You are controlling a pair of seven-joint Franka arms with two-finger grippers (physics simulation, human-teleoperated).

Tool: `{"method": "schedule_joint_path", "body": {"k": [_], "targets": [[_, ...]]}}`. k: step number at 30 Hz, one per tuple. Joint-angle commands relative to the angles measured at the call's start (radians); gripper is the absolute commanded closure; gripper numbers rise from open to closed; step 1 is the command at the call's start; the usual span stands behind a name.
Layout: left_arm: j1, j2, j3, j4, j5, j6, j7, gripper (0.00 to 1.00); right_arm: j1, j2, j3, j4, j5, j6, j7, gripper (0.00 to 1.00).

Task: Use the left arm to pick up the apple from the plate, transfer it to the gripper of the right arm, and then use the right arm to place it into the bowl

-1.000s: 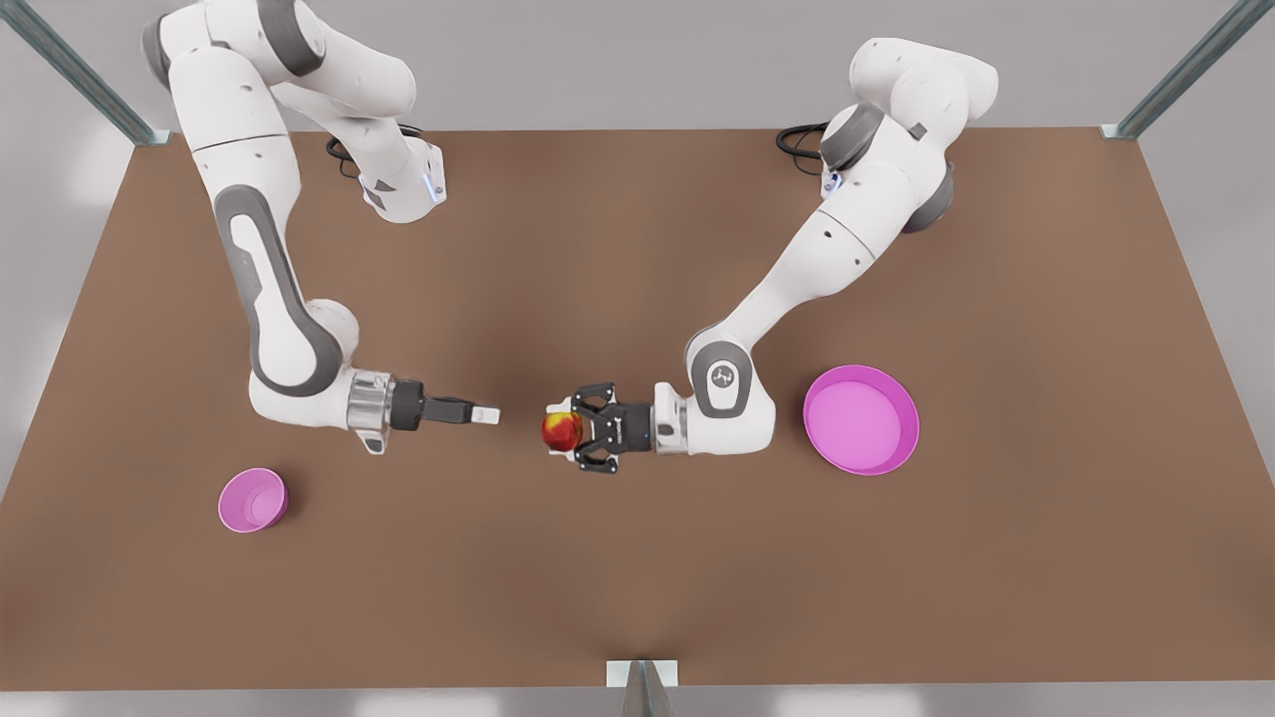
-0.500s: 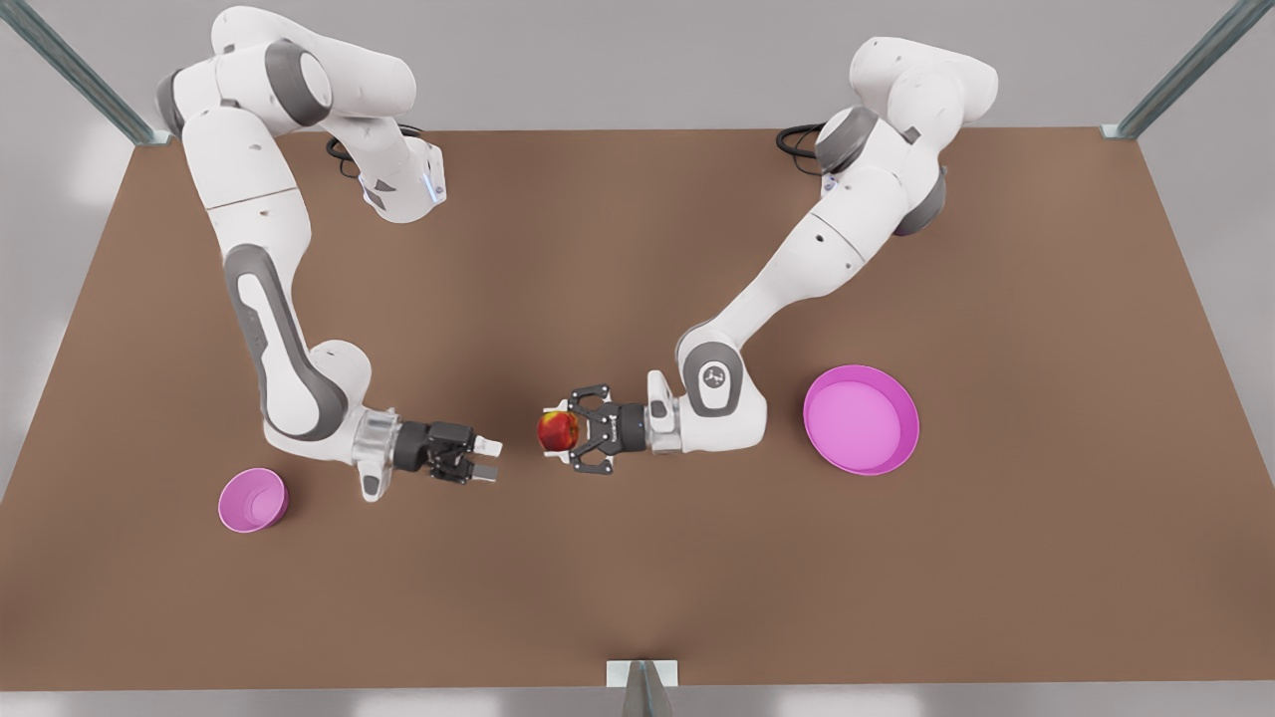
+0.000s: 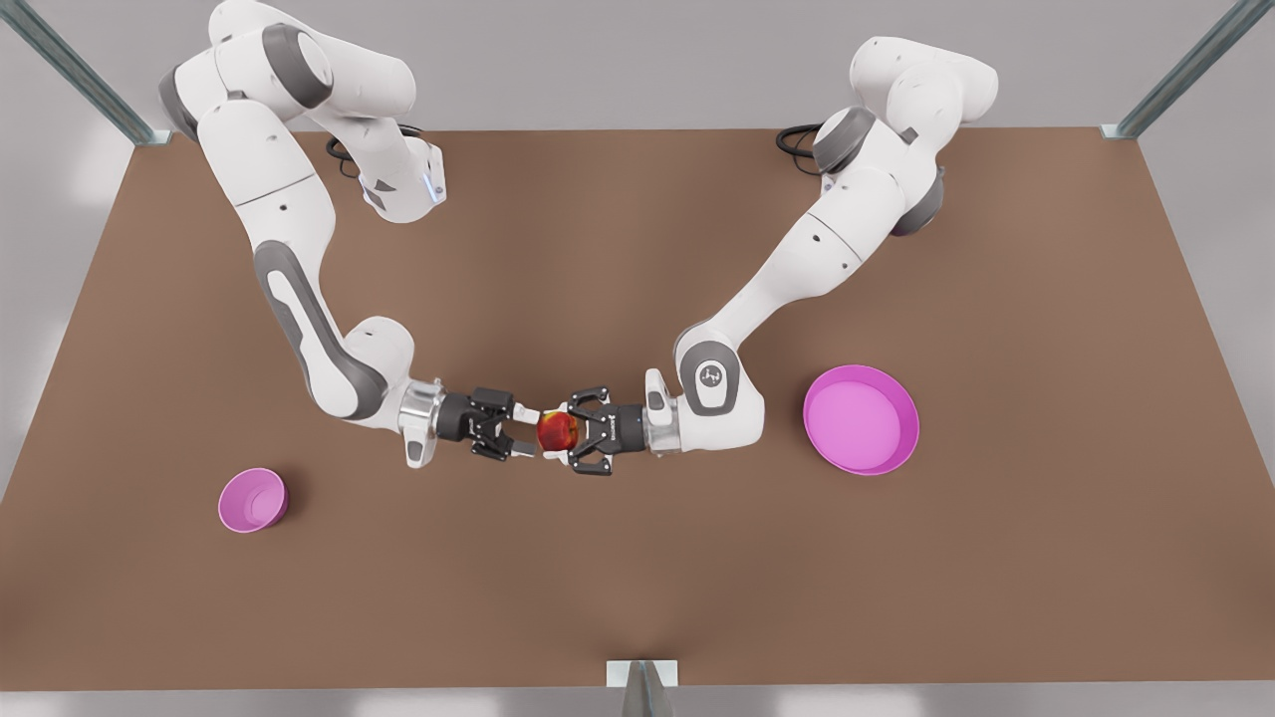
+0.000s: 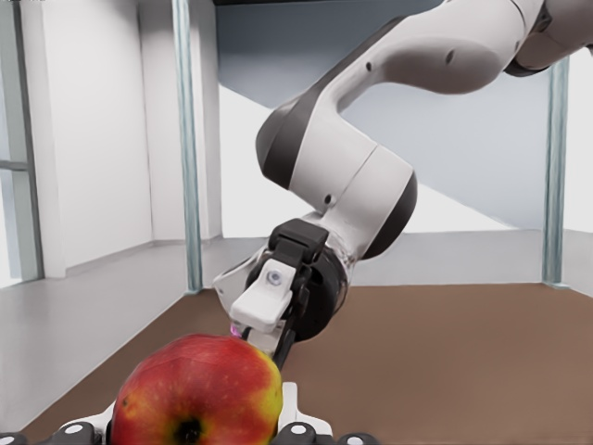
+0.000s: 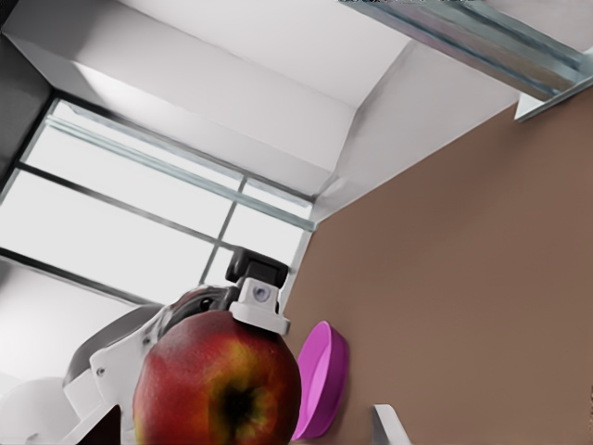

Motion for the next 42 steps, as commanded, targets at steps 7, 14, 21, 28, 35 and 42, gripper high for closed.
{"method": "schedule_joint_path", "body": {"k": [7, 14, 21, 28, 35, 42], "targets": [[-0.014, -0.002, 0.002, 0.0, 0.009, 0.019, 0.132, 0.38, -0.002, -0.005, 0.037, 0.009, 0.037, 0.073, -0.237, 0.0], [-0.018, 0.001, 0.004, 0.0, 0.009, 0.023, 0.132, 0.38, 0.005, -0.003, 0.068, 0.009, 0.064, 0.122, -0.251, 0.0], [-0.018, 0.001, 0.004, 0.0, 0.01, 0.023, 0.132, 0.38, 0.001, -0.002, 0.089, -0.011, 0.15, 0.122, -0.29, 0.0], [-0.018, 0.001, 0.007, 0.0, 0.012, 0.023, 0.132, 0.38, 0.0, -0.005, 0.119, -0.025, 0.258, 0.153, -0.343, 0.0], [-0.018, 0.001, 0.01, 0.0, 0.012, 0.023, 0.133, 0.38, 0.0, -0.006, 0.128, -0.04, 0.273, 0.153, -0.346, 0.0], [-0.018, 0.001, 0.01, 0.0, 0.012, 0.023, 0.132, 0.38, -0.002, -0.012, 0.128, -0.039, 0.273, 0.153, -0.345, 0.17]]}}
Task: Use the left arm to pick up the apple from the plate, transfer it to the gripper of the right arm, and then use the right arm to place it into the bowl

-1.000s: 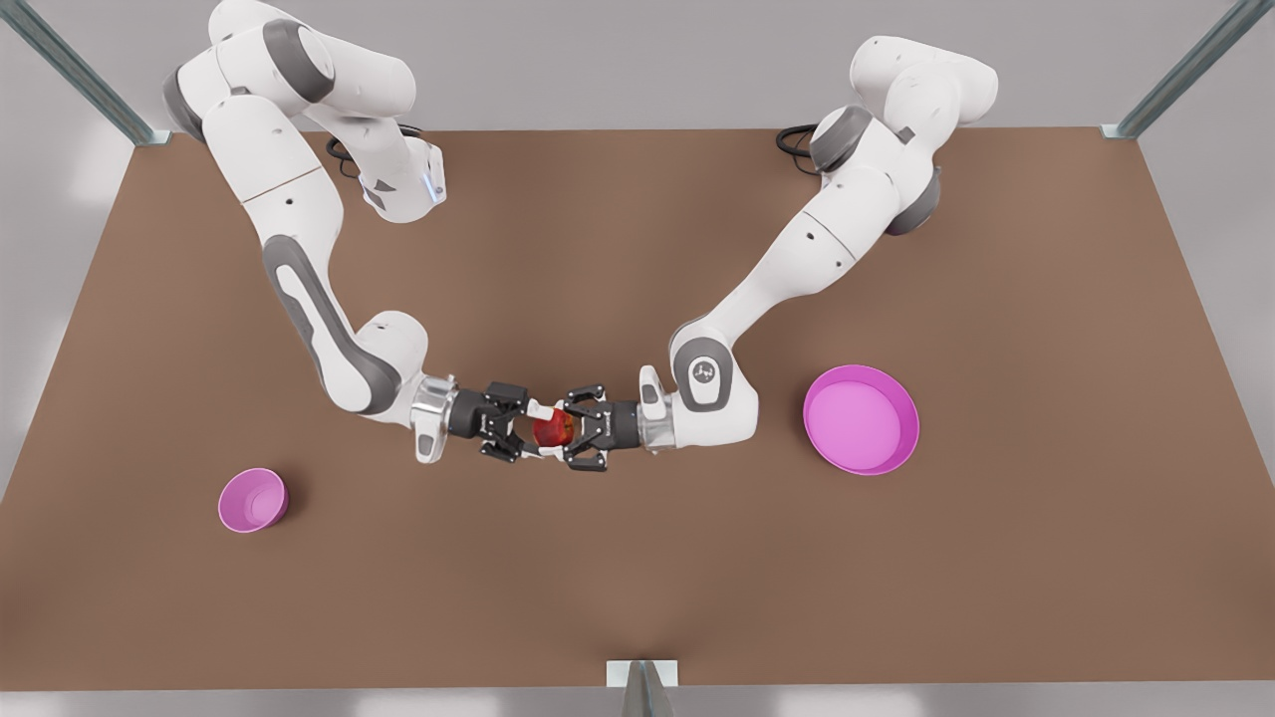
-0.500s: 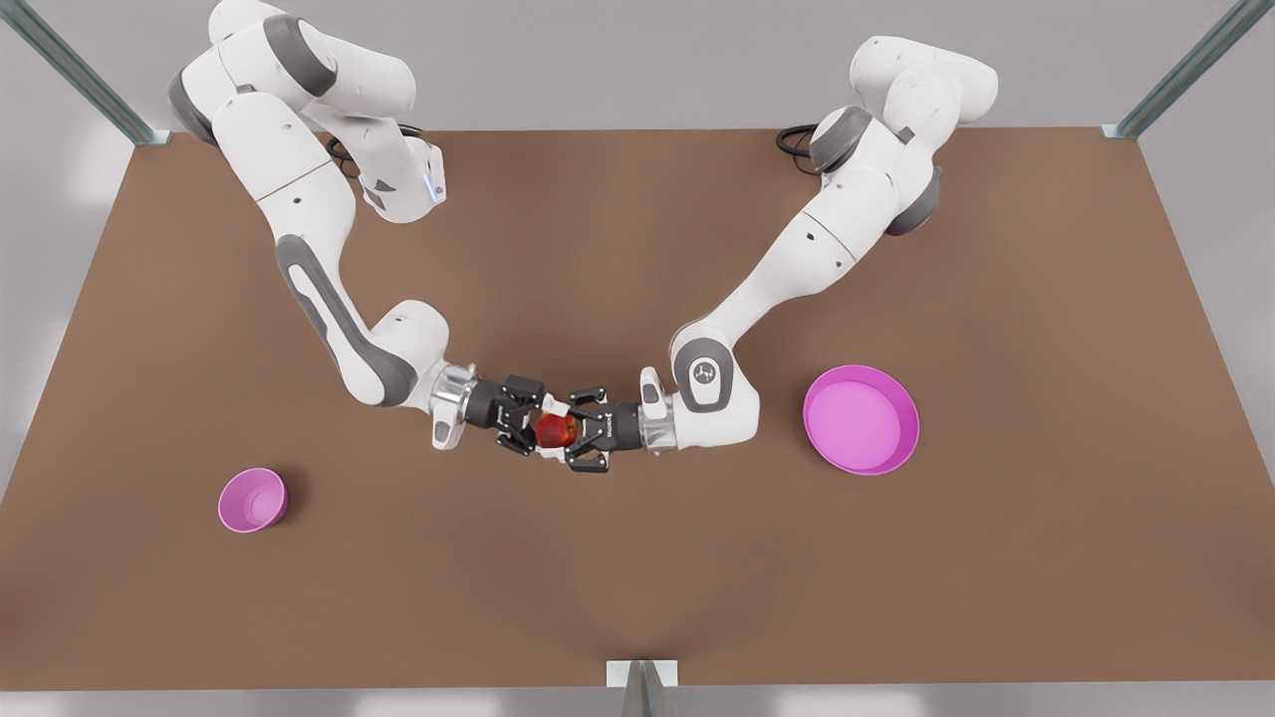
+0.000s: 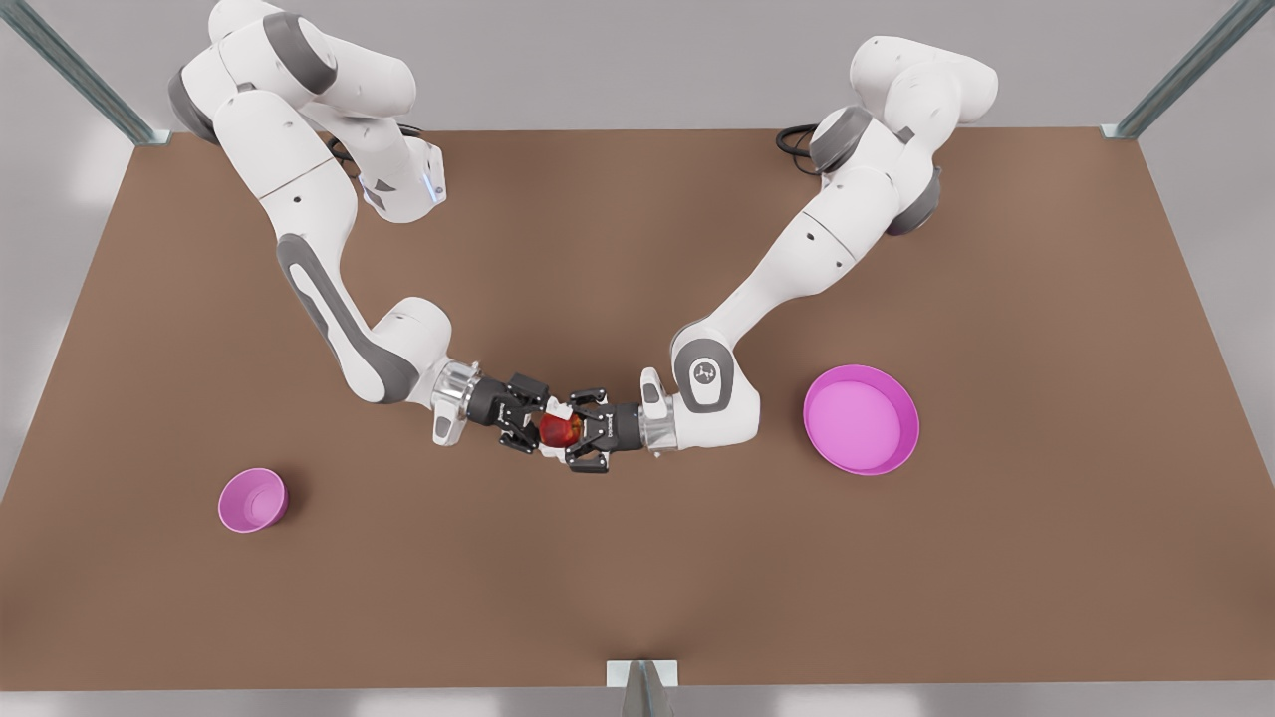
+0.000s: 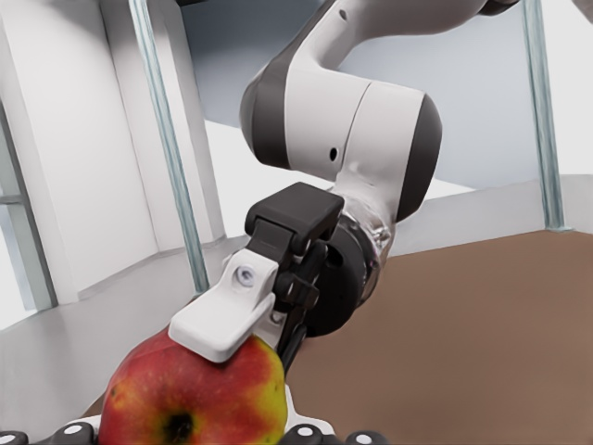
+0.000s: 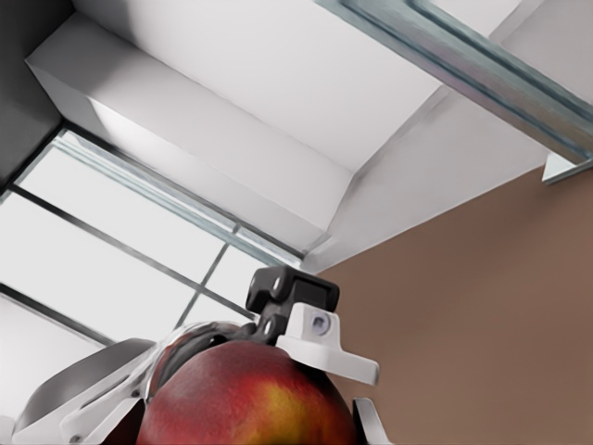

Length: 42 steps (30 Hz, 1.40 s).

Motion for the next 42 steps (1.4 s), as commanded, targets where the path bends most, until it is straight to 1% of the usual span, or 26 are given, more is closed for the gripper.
{"method": "schedule_joint_path", "body": {"k": [1, 2, 6, 7, 8, 16, 21, 22, 23, 24, 26, 27, 28, 29, 30, 31, 32, 33, 34, 35, 36, 37, 38, 39, 40, 42], "targets": [[0.001, -0.005, 0.008, 0.0, 0.007, -0.006, -0.027, 0.2, 0.0, -0.001, 0.001, 0.0, 0.001, 0.0, -0.052, 0.17], [0.001, -0.014, 0.008, -0.001, 0.015, -0.003, -0.07, 0.0, 0.0, -0.001, 0.001, 0.002, 0.001, 0.0, -0.052, 0.17], [0.001, -0.014, 0.008, -0.001, 0.015, -0.003, -0.065, 0.0, 0.0, -0.001, 0.001, 0.002, 0.001, 0.0, -0.052, 0.17], [0.0, -0.014, 0.008, -0.001, 0.015, -0.003, -0.065, 0.0, 0.0, -0.001, 0.001, 0.002, 0.001, 0.0, -0.052, 0.19], [0.0, -0.014, 0.008, -0.001, 0.015, -0.003, -0.065, 0.0, 0.0, -0.003, 0.001, 0.002, 0.001, 0.001, -0.052, 0.34], [0.003, -0.011, 0.016, -0.009, 0.015, -0.003, -0.07, 0.0, -0.001, -0.012, 0.001, 0.0, 0.001, 0.001, -0.038, 0.33], [0.006, -0.005, 0.045, -0.013, 0.015, -0.003, -0.073, 0.0, -0.023, -0.02, 0.001, 0.0, -0.002, -0.002, -0.029, 0.33], [0.033, -0.011, 0.063, -0.036, 0.033, -0.003, -0.13, 0.0, -0.024, -0.02, 0.001, 0.0, -0.003, -0.002, -0.029, 0.33], [0.053, -0.068, 0.151, -0.124, 0.157, -0.004, -0.271, 0.0, -0.035, -0.02, 0.001, -0.001, -0.01, -0.003, -0.022, 0.33], [0.098, -0.12, 0.18, -0.222, 0.246, -0.004, -0.375, 0.0, -0.037, -0.023, 0.001, 0.0, -0.014, -0.005, -0.015, 0.33], [0.096, -0.275, 0.348, -0.36, 0.563, -0.01, -0.755, 0.0, -0.081, -0.023, 0.002, 0.0, -0.107, -0.02, 0.047, 0.33], [0.098, -0.39, 0.453, -0.418, 0.936, -0.119, -1.215, 0.0, -0.128, -0.021, 0.001, -0.001, -0.184, -0.083, 0.08, 0.33], [0.099, -0.474, 0.507, -0.414, 1.174, -0.3, -1.536, 0.0, -0.178, -0.014, 0.001, -0.001, -0.278, -0.144, 0.124, 0.33], [0.099, -0.563, 0.557, -0.411, 1.311, -0.487, -1.794, 0.0, -0.208, -0.014, 0.001, 0.002, -0.333, -0.18, 0.181, 0.33], [0.101, -0.603, 0.579, -0.372, 1.423, -0.64, -1.902, 0.0, -0.219, -0.014, -0.001, 0.004, -0.338, -0.183, 0.19, 0.31], [0.101, -0.603, 0.626, -0.28, 1.454, -0.783, -1.944, 0.0, -0.238, -0.014, -0.001, 0.007, -0.355, -0.212, 0.215, 0.32], [0.101, -0.605, 0.663, -0.217, 1.455, -0.875, -2.089, 0.0, -0.279, -0.014, -0.009, 0.011, -0.447, -0.264, 0.264, 0.37], [0.098, -0.608, 0.688, -0.204, 1.46, -0.875, -2.24, 0.0, -0.303, -0.012, -0.01, 0.011, -0.465, -0.293, 0.273, 0.37], [0.099, -0.651, 0.701, -0.188, 1.46, -0.869, -2.377, 0.0, -0.345, -0.009, -0.012, 0.017, -0.523, -0.334, 0.31, 0.37], [0.099, -0.687, 0.703, -0.188, 1.46, -0.869, -2.423, 0.0, -0.374, -0.008, -0.012, 0.02, -0.557, -0.367, 0.317, 0.37], [0.144, -0.759, 0.691, -0.194, 1.452, -0.865, -2.432, 0.0, -0.409, 0.012, -0.013, 0.037, -0.609, -0.405, 0.342, 0.39], [0.3, -0.807, 0.504, -0.21, 1.452, -0.845, -2.432, 0.0, -0.432, 0.02, -0.013, 0.048, -0.645, -0.42, 0.347, 0.39], [0.316, -0.922, 0.471, -0.387, 1.463, -0.708, -2.426, 0.0, -0.454, 0.029, -0.013, 0.056, -0.671, -0.424, 0.348, 0.39], [0.311, -0.901, 0.471, -0.362, 1.466, -0.748, -2.426, 0.0, -0.469, 0.032, -0.022, 0.069, -0.701, -0.46, 0.354, 0.39], [0.31, -0.898, 0.471, -0.36, 1.5, -0.748, -2.425, 0.0, -0.471, 0.048, -0.062, 0.094, -0.727, -0.494, 0.354, 0.39], [0.311, -0.898, 0.471, -0.36, 1.498, -0.757, -2.426, 0.0, -0.471, 0.058, -0.127, 0.128, -0.761, -0.557, 0.351, 0.39]]}}
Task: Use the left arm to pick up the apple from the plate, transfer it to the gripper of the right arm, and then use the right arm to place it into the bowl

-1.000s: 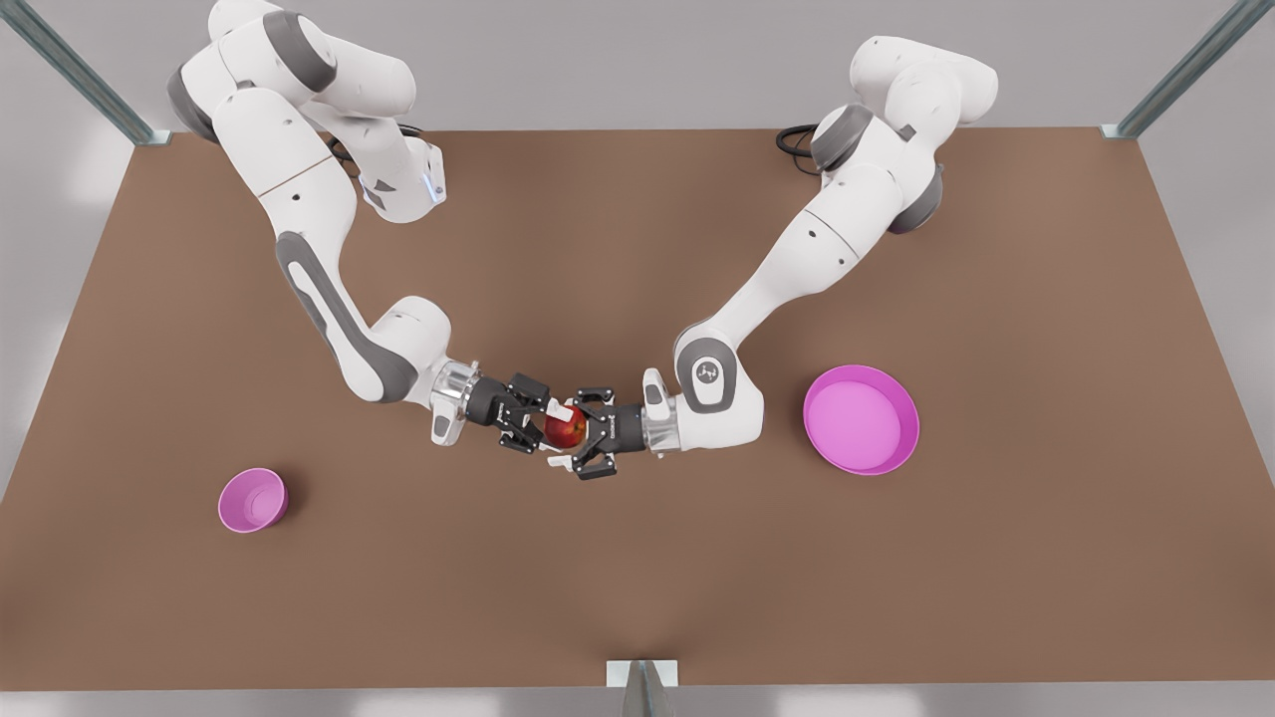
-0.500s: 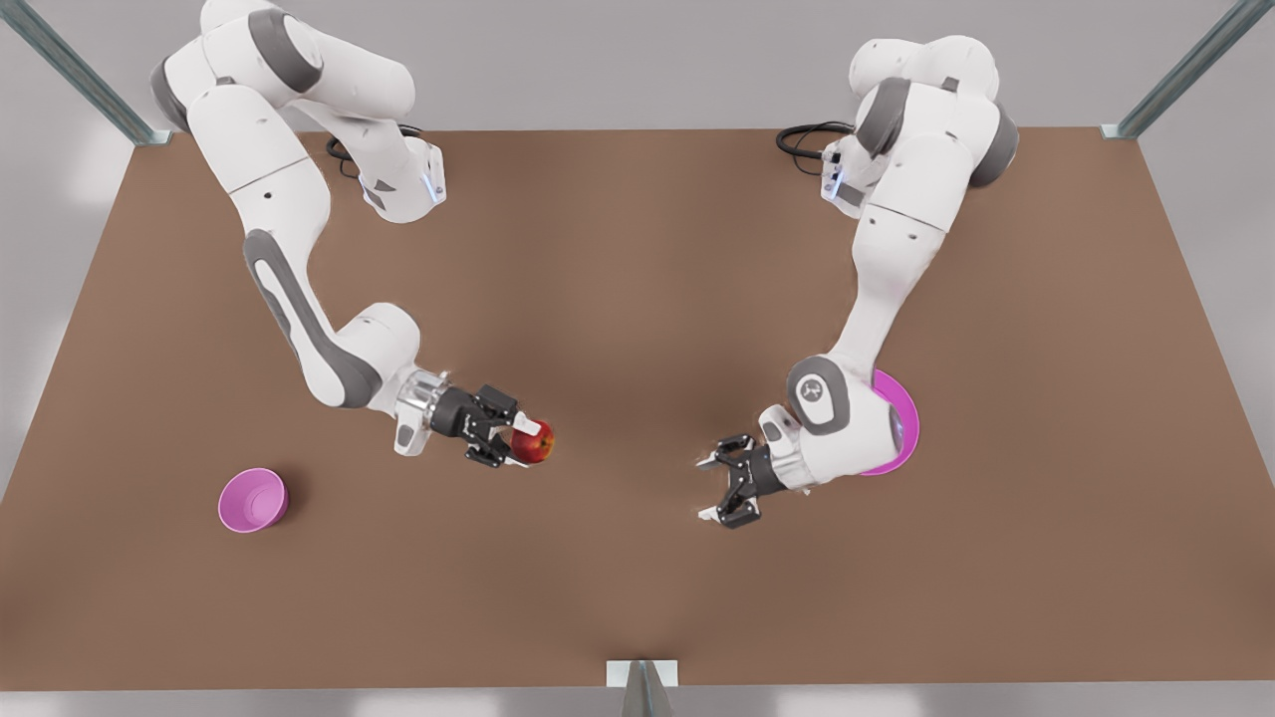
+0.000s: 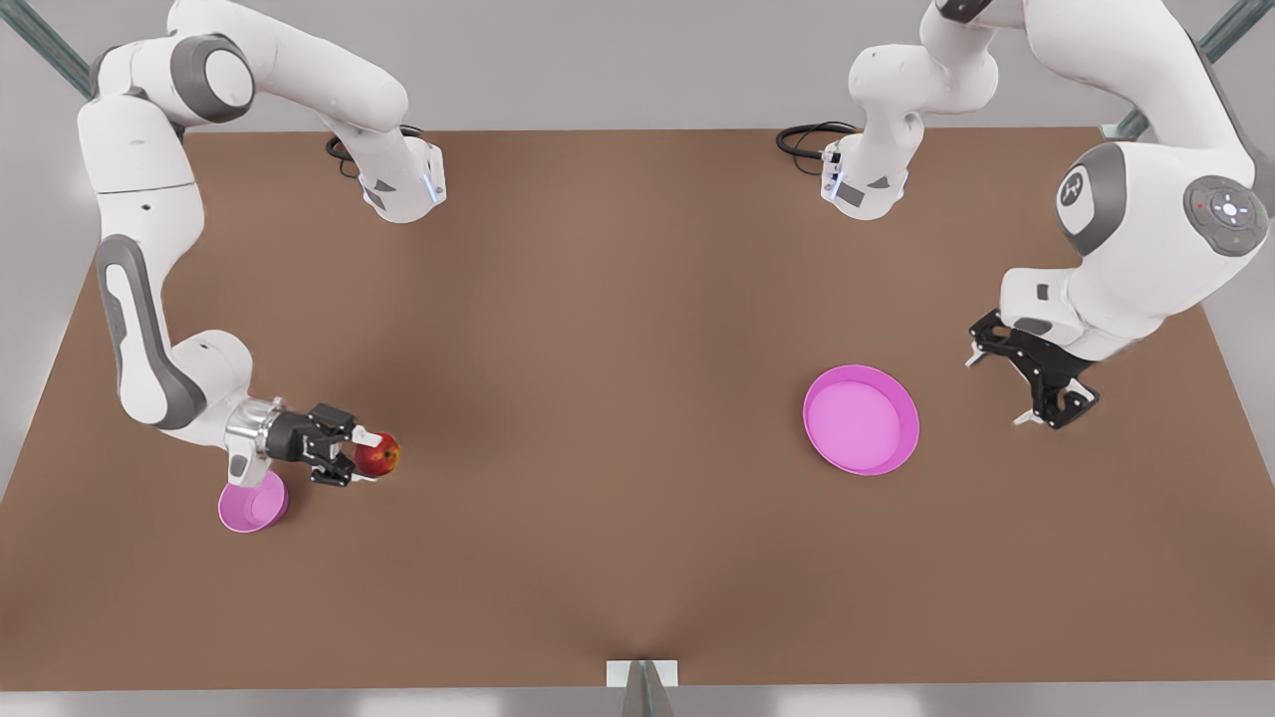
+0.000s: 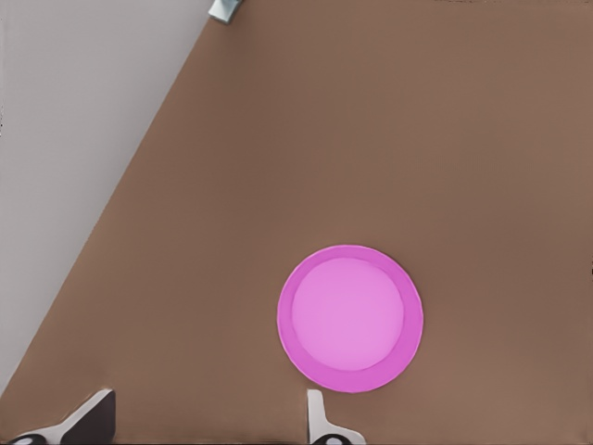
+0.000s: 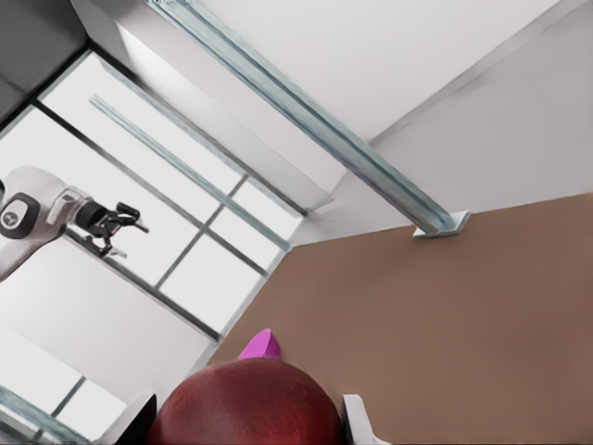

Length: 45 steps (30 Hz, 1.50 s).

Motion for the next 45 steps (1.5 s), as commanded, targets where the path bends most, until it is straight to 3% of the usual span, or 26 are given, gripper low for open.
{"method": "schedule_joint_path", "body": {"k": [1, 6, 10, 19, 30, 31, 32, 33, 38, 39, 42, 45], "targets": [[0.002, -0.004, -0.003, -0.004, 0.03, -0.062, -1.022, 0.0, -0.002, 0.04, -0.049, 0.068, -0.116, -0.201, 0.182, 0.39], [0.002, -0.004, -0.005, -0.004, 0.028, -0.073, -1.023, 0.0, -0.002, 0.085, -0.159, 0.278, -0.334, -0.306, 0.278, 0.39], [0.004, -0.004, -0.006, -0.004, 0.027, -0.074, -1.023, 0.0, -0.002, 0.094, -0.197, 0.39, -0.521, -0.327, 0.285, 0.39], [0.011, -0.004, -0.006, -0.002, -0.005, -0.087, -1.023, 0.0, -0.001, 0.359, -0.294, 0.747, -0.621, -0.314, 0.084, 0.39], [0.011, 0.001, -0.005, -0.002, -0.008, -0.085, -1.022, 0.0, 0.001, 0.401, -0.293, 0.764, -0.612, -0.142, -0.103, 0.37], [0.011, 0.001, -0.006, -0.002, -0.008, -0.087, -1.022, 0.0, 0.001, 0.401, -0.29, 0.764, -0.611, -0.123, -0.103, 0.35], [0.011, 0.001, -0.005, -0.001, -0.007, -0.085, -1.022, 0.0, 0.001, 0.401, -0.29, 0.763, -0.61, -0.123, -0.103, 0.05], [0.011, 0.002, -0.005, -0.001, -0.007, -0.085, -1.023, 0.0, 0.001, 0.401, -0.29, 0.763, -0.61, -0.123, -0.104, 0.0], [0.011, 0.004, -0.005, -0.001, -0.007, -0.084, -1.022, 0.0, 0.001, 0.384, -0.296, 0.763, -0.616, -0.123, -0.107, 0.0], [0.011, 0.004, -0.005, -0.001, -0.007, -0.084, -1.022, 0.0, 0.015, 0.353, -0.296, 0.763, -0.67, -0.125, -0.074, 0.0], [0.01, 0.011, -0.005, 0.007, -0.005, -0.081, -1.022, 0.0, 0.263, -0.024, -0.283, 0.706, -1.114, -0.24, 0.572, 0.03], [0.008, 0.013, -0.005, 0.009, -0.001, -0.081, -1.016, 0.0, 0.489, -0.141, -0.28, 0.711, -1.299, -0.366, 1.254, 0.01]]}}
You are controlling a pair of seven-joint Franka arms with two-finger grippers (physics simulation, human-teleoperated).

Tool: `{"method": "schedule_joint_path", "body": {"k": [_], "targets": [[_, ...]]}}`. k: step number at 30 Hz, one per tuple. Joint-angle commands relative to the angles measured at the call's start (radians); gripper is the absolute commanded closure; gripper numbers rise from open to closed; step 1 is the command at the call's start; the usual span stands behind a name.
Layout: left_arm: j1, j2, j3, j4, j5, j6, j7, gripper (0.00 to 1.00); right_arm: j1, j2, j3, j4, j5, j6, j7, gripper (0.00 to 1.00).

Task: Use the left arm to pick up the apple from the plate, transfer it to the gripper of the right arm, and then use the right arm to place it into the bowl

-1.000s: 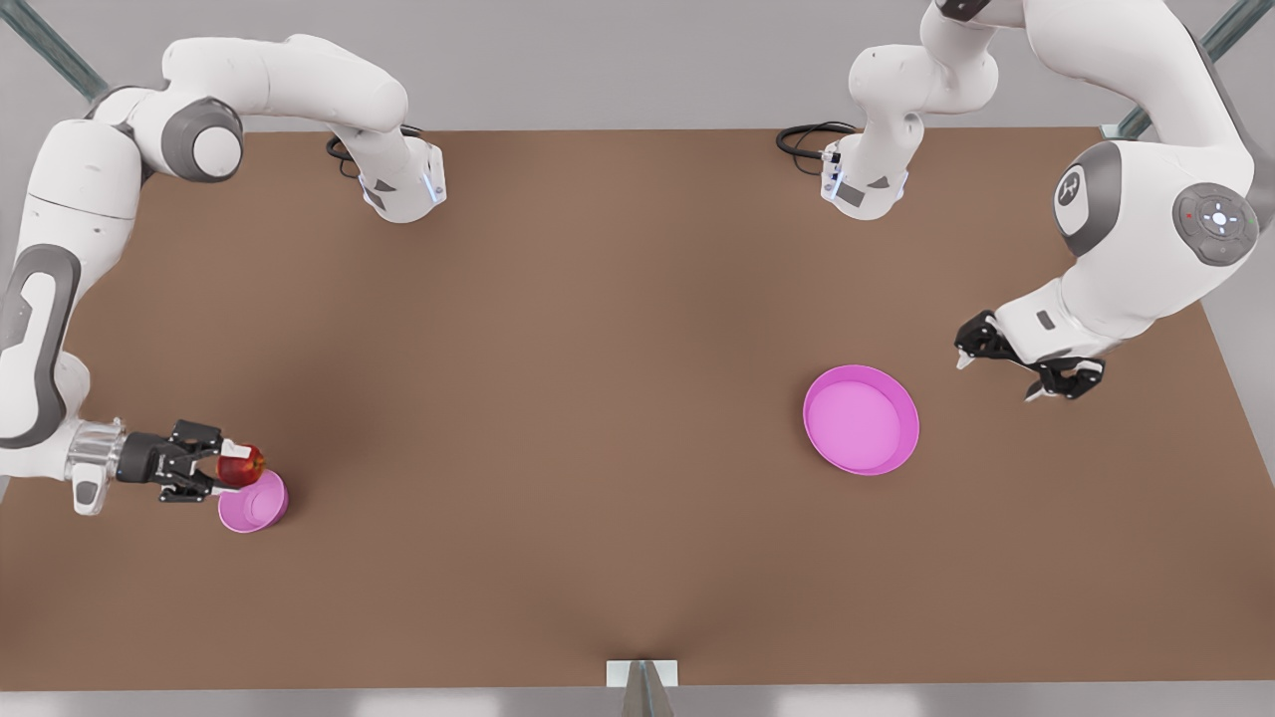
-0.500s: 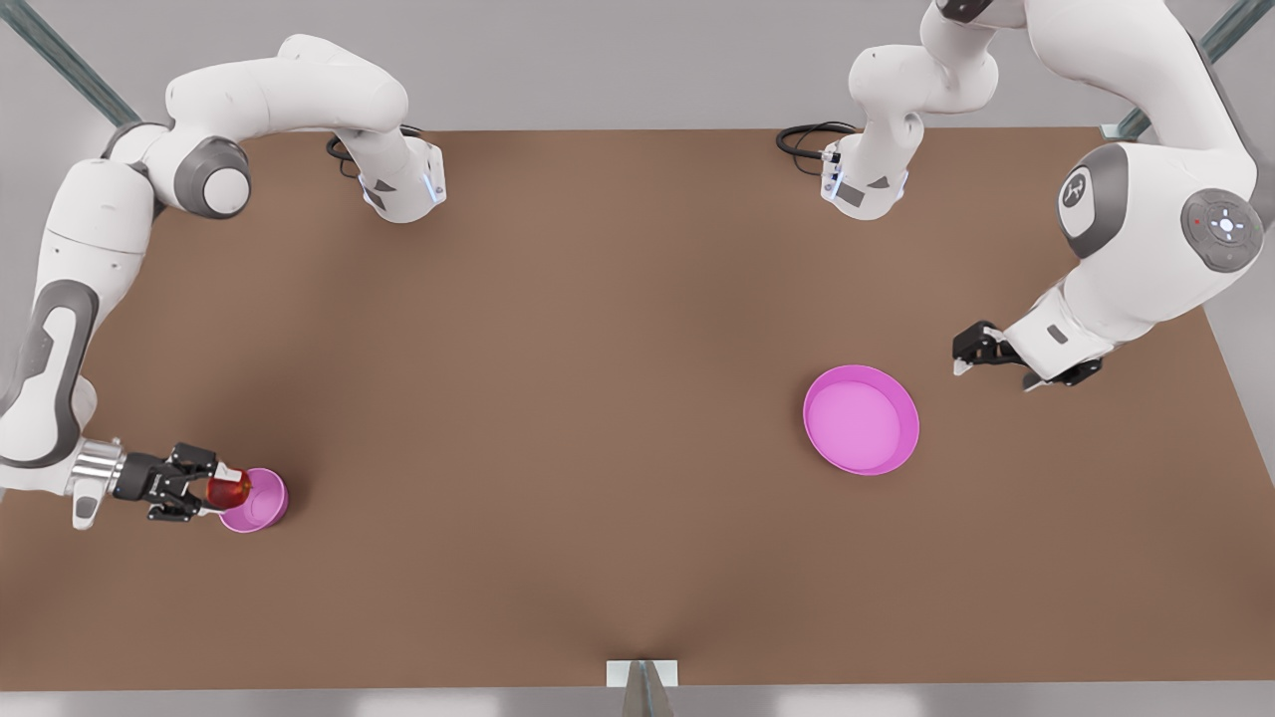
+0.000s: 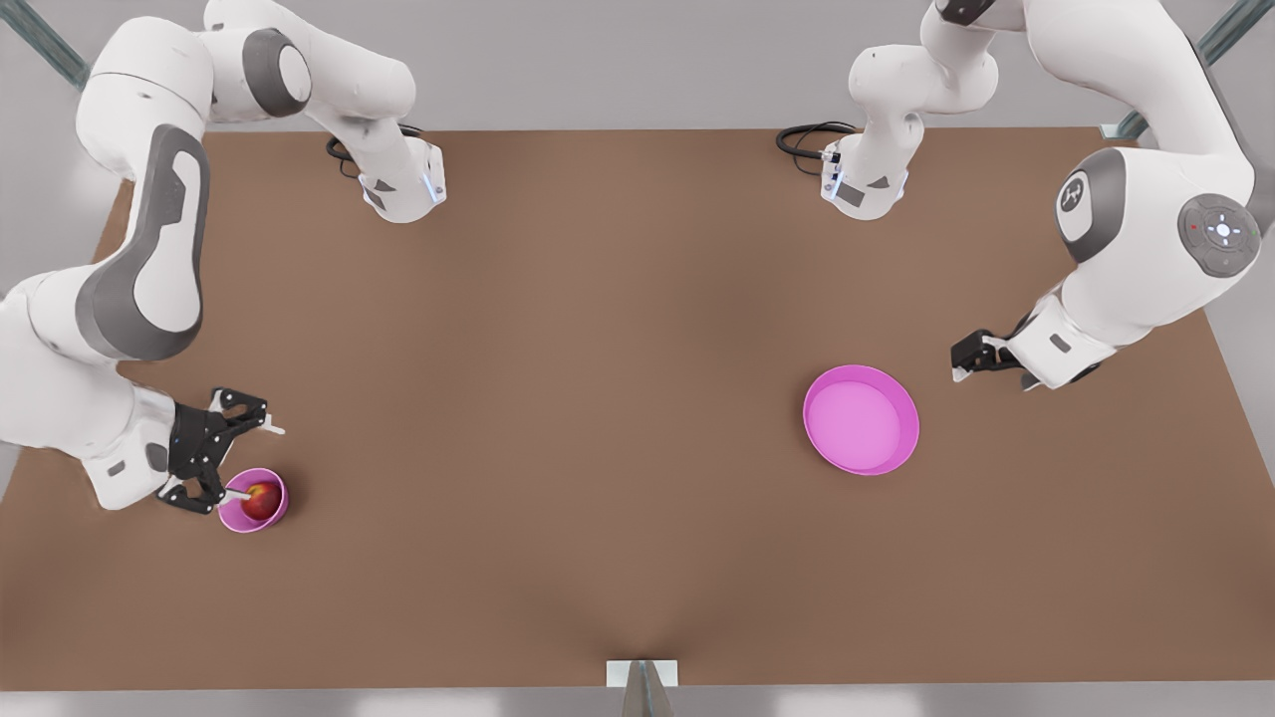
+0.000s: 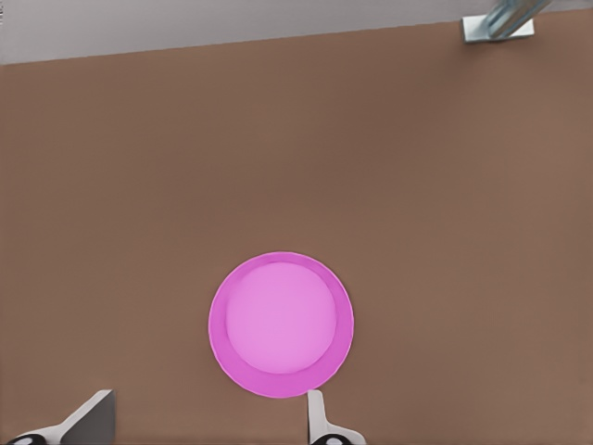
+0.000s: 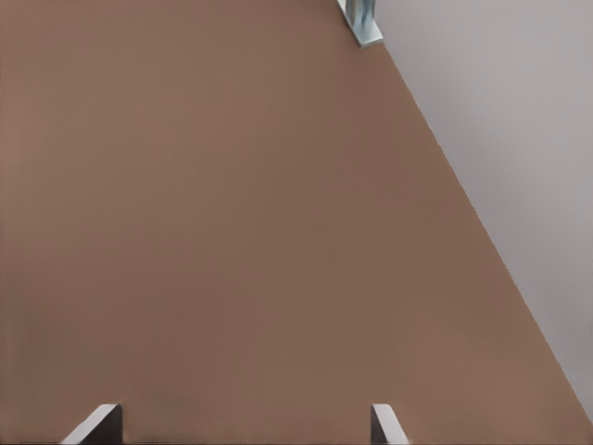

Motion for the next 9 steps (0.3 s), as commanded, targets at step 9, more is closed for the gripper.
{"method": "schedule_joint_path", "body": {"k": [9], "targets": [[-0.006, 0.026, 0.0, 0.04, 0.008, 0.005, -0.058, 0.0, 0.064, -0.306, -0.11, -0.292, -0.282, 0.026, 1.205, 0.0]]}}
